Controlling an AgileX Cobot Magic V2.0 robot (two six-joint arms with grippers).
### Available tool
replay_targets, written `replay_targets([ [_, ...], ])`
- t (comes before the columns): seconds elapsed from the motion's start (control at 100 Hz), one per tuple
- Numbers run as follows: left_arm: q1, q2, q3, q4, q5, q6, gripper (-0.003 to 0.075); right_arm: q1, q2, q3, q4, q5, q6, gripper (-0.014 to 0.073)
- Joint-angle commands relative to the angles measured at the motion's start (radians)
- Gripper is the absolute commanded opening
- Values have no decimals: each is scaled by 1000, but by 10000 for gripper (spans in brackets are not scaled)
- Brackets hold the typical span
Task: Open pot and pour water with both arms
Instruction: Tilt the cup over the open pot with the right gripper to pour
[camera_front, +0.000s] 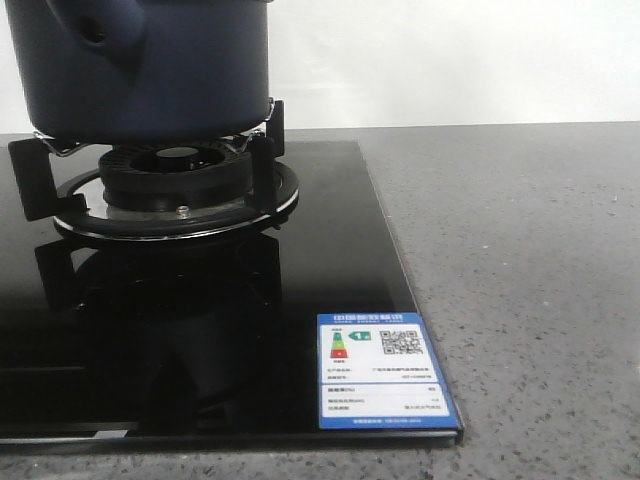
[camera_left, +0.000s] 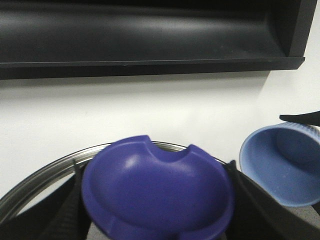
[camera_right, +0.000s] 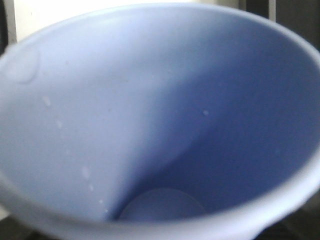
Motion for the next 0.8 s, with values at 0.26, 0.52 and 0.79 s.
replay_targets([
  [0.26, 4, -17, -36, -2, -96, -2, 372, 2, -88, -36, 56, 205, 291, 316],
  [0.52, 4, -17, -36, 12, -96, -2, 372, -111, -223, -34, 376, 218, 564, 316],
  [0.79, 4, -17, -36, 24, -96, -2, 372, -283, -416, 187, 496, -8, 732, 316],
])
